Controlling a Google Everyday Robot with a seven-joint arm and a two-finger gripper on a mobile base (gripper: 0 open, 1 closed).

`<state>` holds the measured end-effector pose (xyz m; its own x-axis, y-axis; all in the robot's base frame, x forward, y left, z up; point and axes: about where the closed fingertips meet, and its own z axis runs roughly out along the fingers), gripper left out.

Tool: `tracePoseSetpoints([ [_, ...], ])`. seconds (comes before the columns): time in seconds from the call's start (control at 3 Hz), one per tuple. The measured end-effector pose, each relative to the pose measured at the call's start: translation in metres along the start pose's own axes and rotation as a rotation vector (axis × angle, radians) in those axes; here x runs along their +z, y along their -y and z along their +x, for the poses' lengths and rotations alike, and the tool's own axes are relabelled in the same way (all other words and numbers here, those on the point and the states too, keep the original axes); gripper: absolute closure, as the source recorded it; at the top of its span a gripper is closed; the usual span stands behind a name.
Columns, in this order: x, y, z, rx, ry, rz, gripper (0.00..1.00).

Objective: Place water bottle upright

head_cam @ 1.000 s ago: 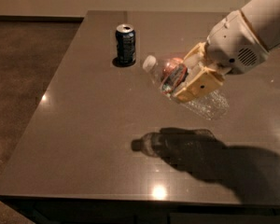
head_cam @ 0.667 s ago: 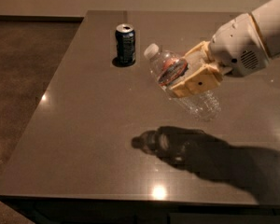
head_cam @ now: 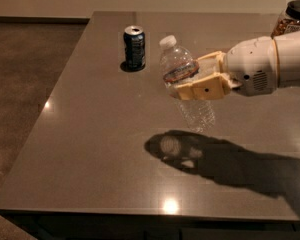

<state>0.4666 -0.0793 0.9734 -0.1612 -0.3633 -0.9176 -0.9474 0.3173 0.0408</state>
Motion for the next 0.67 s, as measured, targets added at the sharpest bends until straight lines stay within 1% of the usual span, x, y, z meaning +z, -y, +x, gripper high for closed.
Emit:
tracePoseSetpoints([
  [0.33, -0.0003, -0.0036, 0.0028, 0.000, 0.100, 0.032, 1.00],
  [0.67, -0.0003, -0.0117, 0.0099, -0.001, 0.184, 0.065, 1.00],
])
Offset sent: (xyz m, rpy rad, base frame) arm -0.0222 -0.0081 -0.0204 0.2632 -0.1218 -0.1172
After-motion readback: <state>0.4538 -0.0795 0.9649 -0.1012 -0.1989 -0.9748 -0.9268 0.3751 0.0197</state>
